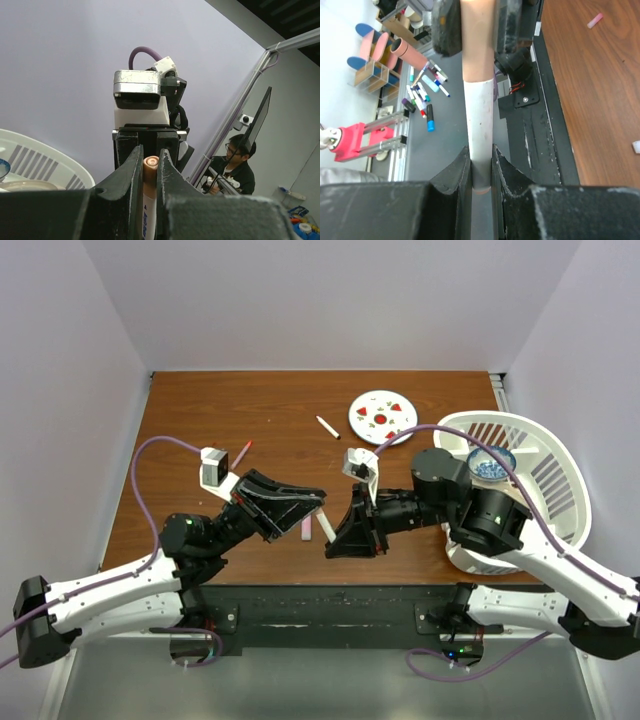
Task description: Insert the pens into the pen caps
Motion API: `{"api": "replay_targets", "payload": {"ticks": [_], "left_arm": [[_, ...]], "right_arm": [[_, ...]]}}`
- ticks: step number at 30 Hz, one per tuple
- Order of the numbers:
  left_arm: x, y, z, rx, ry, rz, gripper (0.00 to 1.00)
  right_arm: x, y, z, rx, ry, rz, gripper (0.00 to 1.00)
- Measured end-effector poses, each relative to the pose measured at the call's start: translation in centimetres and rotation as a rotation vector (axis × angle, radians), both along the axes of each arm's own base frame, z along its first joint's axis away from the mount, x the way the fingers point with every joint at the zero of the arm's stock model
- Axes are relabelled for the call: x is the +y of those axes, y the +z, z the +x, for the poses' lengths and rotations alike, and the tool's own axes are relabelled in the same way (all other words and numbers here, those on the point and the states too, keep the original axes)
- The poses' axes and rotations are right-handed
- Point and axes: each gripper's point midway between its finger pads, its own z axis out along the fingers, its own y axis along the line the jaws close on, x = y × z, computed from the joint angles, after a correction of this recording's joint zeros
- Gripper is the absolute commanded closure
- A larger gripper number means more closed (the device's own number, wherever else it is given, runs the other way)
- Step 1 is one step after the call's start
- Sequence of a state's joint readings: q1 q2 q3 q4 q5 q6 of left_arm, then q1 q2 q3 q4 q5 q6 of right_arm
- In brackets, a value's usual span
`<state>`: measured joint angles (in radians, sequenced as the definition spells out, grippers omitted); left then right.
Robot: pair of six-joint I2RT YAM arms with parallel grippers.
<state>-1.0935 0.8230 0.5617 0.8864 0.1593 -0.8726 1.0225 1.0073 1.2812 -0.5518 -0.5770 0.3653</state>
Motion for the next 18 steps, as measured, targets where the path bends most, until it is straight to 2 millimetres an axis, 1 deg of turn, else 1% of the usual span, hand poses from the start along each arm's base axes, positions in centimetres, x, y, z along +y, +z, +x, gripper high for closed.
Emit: {"api": "replay_targets", "payload": {"ticks": [5,7,11,13,14,17,18], "left_arm": [[0.0,-0.1,0.4,0.008,0.018,-0.01,1.0],[0.1,0.0,0.5,0.011,0.024,-0.013,1.0],[0.3,0.5,0.5,0.008,0.027,-0.035,1.0],[0.5,1.2,0.4,0.004,0.027,-0.053,1.0],[0.5,1.6,0.5,0.005,0.032,-0.049,1.0],[0.2,3.1,0.8,0.011,0.048,0.005,1.0],[0.1,3.8,0.9,0.014,0.054,0.033,1.0]], "right_arm": [[0.5,-0.2,0.1,0.03,0.004,-0.005,1.0],[0.8,0.0,0.1,0.03,0.006,0.0,1.0],[0.8,0.7,0.2,0.021,0.011,-0.013,1.0],[0.9,1.2,0.1,0.017,0.02,-0.012,1.0],[0.9,1.5,0.1,0.014,0.024,-0.009,0.97],[0.9,2.4,0.2,-0.007,0.018,0.032,0.84],[0.8,2.8,0.3,-0.02,0.008,0.064,0.7]]}}
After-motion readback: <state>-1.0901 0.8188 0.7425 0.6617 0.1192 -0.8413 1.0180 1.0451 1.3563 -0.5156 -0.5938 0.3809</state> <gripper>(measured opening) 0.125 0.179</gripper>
